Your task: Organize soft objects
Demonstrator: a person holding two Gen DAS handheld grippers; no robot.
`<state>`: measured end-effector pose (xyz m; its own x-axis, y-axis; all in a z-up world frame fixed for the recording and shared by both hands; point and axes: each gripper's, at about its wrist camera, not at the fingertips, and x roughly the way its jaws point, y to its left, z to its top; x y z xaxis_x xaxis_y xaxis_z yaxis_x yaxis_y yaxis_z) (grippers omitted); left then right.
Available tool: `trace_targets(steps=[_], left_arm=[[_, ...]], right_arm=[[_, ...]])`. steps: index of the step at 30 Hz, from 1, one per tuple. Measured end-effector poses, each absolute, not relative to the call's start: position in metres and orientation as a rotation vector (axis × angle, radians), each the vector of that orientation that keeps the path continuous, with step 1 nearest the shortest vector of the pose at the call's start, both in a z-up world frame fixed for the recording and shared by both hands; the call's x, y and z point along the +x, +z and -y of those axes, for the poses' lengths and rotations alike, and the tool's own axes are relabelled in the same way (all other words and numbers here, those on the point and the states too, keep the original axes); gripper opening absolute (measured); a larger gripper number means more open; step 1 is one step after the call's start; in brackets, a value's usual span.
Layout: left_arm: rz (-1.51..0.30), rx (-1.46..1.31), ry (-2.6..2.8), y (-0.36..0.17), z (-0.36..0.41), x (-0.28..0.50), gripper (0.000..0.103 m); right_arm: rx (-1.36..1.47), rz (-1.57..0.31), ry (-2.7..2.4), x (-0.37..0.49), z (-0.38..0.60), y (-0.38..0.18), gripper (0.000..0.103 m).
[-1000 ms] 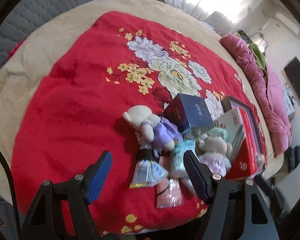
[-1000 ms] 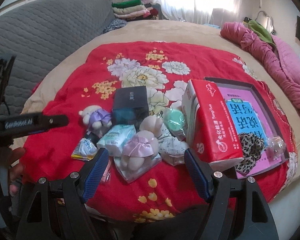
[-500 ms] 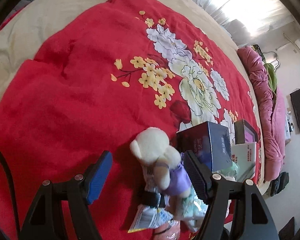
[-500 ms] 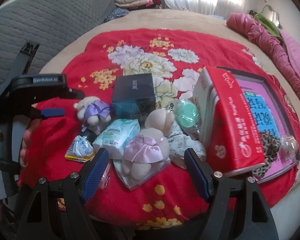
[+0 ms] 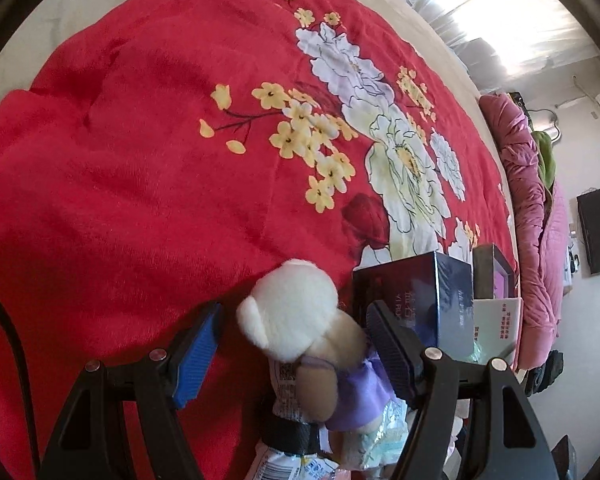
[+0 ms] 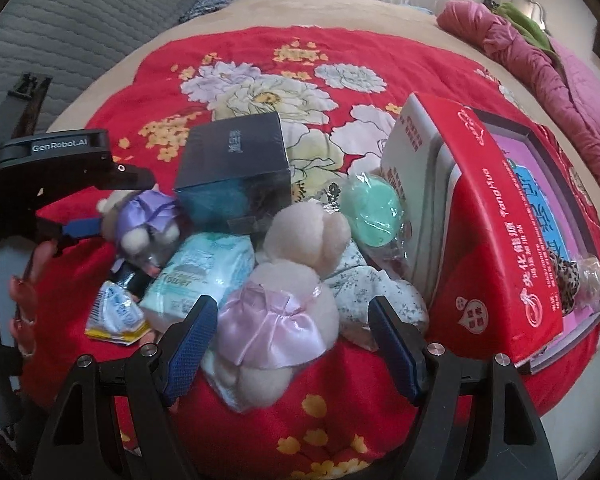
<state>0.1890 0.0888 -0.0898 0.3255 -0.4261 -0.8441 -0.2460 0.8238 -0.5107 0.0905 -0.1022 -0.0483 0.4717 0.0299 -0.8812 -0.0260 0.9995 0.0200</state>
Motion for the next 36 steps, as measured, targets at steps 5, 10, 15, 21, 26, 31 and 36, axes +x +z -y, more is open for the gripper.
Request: trace_targets(steps=[5,10,15,21,26,31,36], left_arm=[[-1.251,-0.633,-0.127,-0.091,-0.090,0.190,0.069],[-1.246,-0.655,-0.137,-0.093,-0.094,0.188,0.053],[-1.233,-0.692,-0.149,-0.091,-0.097,0.183,0.047],[-1.170,-0.679,-0.147,-0.070,-0.102,0.171,0.044],[-1.126,-0.646,-0.142,-0.048,-0.108,0.152,0.044],[-1.130,-0.595,-0.169,-0.036,-0.102,0.134,0.044],[-1.092,-0.507,-0.201,-0.017,-0.088,0.120,0.044]], right_arm=[[0.034,-1.077,0.055,0.090,0.108,-0.053,0.057],[0.029,-1.047,0.058,0.085,0.109,-0.047,0.050],[0.054,-1.022,0.049,0.080,0.118,-0.039,0.048],[0.079,-0.973,0.080,0.071,0.121,-0.027,0.047],[0.075,-0.948,0.115,0.066,0.119,-0.020,0.047],[0.084,-0.943,0.115,0.061,0.123,-0.018,0.047],[0.110,-0.903,0.106,0.055,0.134,-0.006,0.047]])
